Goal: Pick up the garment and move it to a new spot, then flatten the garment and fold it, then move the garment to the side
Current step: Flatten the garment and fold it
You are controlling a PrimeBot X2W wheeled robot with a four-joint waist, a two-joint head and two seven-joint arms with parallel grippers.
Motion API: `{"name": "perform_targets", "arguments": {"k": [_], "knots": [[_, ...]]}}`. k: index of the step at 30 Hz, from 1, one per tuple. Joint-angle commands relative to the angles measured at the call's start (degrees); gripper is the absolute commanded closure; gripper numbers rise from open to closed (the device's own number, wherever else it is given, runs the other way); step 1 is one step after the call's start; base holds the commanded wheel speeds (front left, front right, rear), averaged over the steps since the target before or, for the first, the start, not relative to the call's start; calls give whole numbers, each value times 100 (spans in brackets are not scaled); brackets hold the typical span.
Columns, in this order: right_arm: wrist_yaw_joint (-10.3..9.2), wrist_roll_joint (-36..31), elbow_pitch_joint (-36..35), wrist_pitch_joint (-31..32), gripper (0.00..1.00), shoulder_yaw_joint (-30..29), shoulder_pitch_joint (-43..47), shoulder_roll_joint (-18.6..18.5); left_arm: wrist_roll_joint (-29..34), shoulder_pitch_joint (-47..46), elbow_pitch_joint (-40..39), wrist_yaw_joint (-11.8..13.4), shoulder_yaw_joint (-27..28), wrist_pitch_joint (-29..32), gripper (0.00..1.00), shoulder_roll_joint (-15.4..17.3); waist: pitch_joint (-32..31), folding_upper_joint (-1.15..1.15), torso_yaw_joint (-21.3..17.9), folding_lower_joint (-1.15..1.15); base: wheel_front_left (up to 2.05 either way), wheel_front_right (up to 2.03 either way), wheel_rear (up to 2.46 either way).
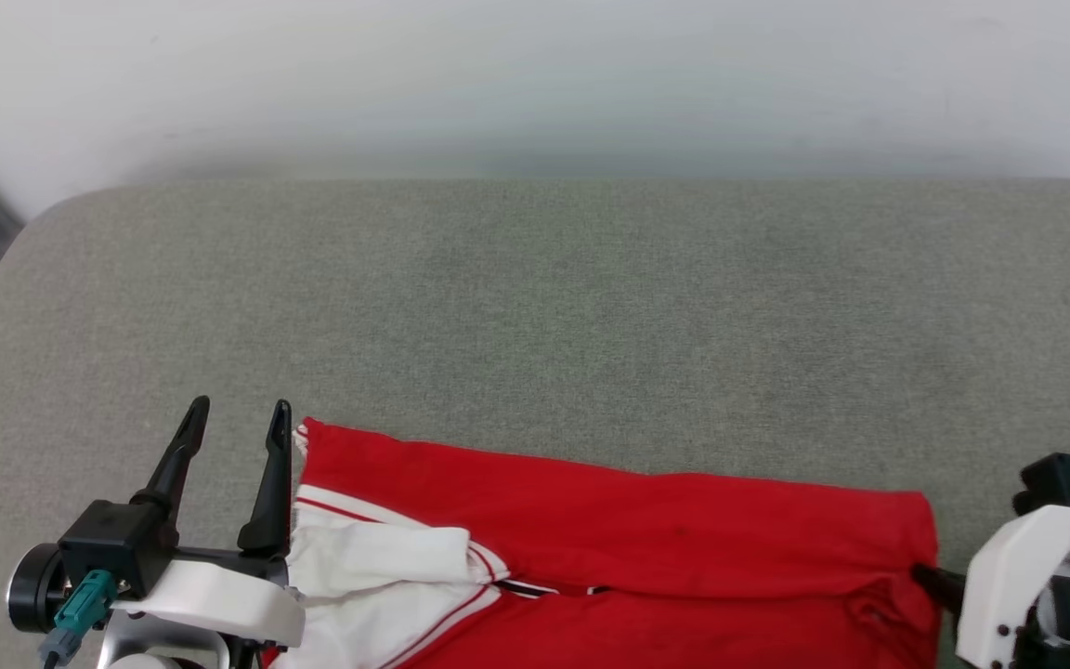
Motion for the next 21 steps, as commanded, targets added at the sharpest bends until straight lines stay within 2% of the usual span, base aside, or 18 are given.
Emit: {"name": "perform_targets", "arguments": {"k": [1, 12, 16, 21], "knots": [[-4, -26, -12, 26, 100, -87, -58, -77, 7, 57, -15, 20, 12, 7, 0, 28, -55, 0, -49, 0, 0, 0, 0], [-4, -236, -349, 319, 100, -1464, -99, -43, 61, 168, -113, 119, -33, 70, 0, 92, -175, 0, -202, 0, 0, 0, 0], [-4, 111, -378, 764, 100, -1830, -200, 277, 54, 194, -126, 136, -62, 93, 0, 100, -200, 0, -235, 0, 0, 0, 0], [-4, 972, -328, 1690, 100, -2105, -340, 634, 38, 162, -140, 100, -117, 135, 0, 99, -218, 0, -217, 0, 0, 0, 0]]}}
